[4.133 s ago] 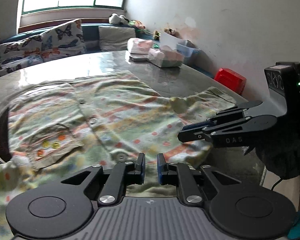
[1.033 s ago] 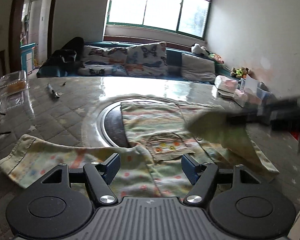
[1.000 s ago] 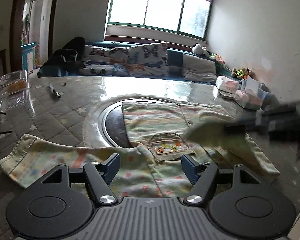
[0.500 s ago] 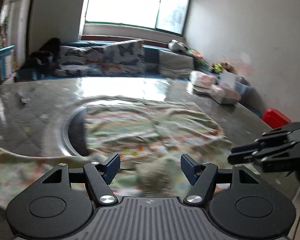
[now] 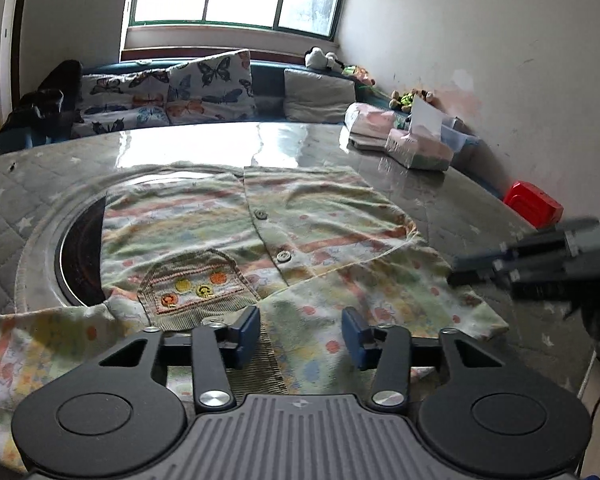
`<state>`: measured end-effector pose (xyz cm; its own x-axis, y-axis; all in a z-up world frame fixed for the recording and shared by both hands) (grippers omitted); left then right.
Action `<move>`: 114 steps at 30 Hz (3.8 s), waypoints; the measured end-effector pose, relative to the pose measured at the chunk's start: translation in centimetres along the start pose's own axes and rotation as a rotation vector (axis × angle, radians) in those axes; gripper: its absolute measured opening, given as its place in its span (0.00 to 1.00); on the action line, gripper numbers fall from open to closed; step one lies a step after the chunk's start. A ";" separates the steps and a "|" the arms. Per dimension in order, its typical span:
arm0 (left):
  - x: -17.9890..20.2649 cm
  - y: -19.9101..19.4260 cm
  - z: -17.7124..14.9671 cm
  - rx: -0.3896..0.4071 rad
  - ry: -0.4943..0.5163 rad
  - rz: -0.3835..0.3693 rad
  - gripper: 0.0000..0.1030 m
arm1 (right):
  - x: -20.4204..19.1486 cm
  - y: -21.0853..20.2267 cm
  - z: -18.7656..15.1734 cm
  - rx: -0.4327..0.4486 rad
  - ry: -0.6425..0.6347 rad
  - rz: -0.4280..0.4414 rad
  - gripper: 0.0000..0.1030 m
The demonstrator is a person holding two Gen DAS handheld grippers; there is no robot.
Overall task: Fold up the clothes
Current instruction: 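Move the left gripper to the other green ribbed sleeve cuff, then grasp the sleeve cuff with the left gripper and lift it, then lay the sleeve across the shirt body and open the left gripper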
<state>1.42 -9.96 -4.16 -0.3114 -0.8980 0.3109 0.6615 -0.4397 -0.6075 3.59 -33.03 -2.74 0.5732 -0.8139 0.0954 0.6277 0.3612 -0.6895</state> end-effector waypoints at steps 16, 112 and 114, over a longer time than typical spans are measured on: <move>-2.8 0.0 0.7 0.022 -0.030 0.094 0.39 | 2.2 3.9 1.1 -0.018 -0.027 -0.069 0.18; 1.0 -4.1 4.3 0.130 -0.197 -0.046 0.08 | -2.2 0.0 0.6 0.128 0.080 0.103 0.33; 2.3 -2.5 3.2 0.080 -0.143 -0.046 0.09 | -1.5 -0.3 0.2 0.126 0.101 0.097 0.33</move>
<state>1.24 -10.84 0.39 -0.2464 -0.8630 0.4411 0.7027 -0.4725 -0.5319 2.65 -31.79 -2.50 0.5825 -0.8117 -0.0438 0.6369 0.4892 -0.5958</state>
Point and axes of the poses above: each gripper's, at about its wrist camera, not at the fingertips, and y roughly the way its jaws point, x to its right, z to its top, the point moved 6 cm from there along y, roughly the way its jaws point, and after that the axes turned 11 degrees about -y, right-handed, at the moved point
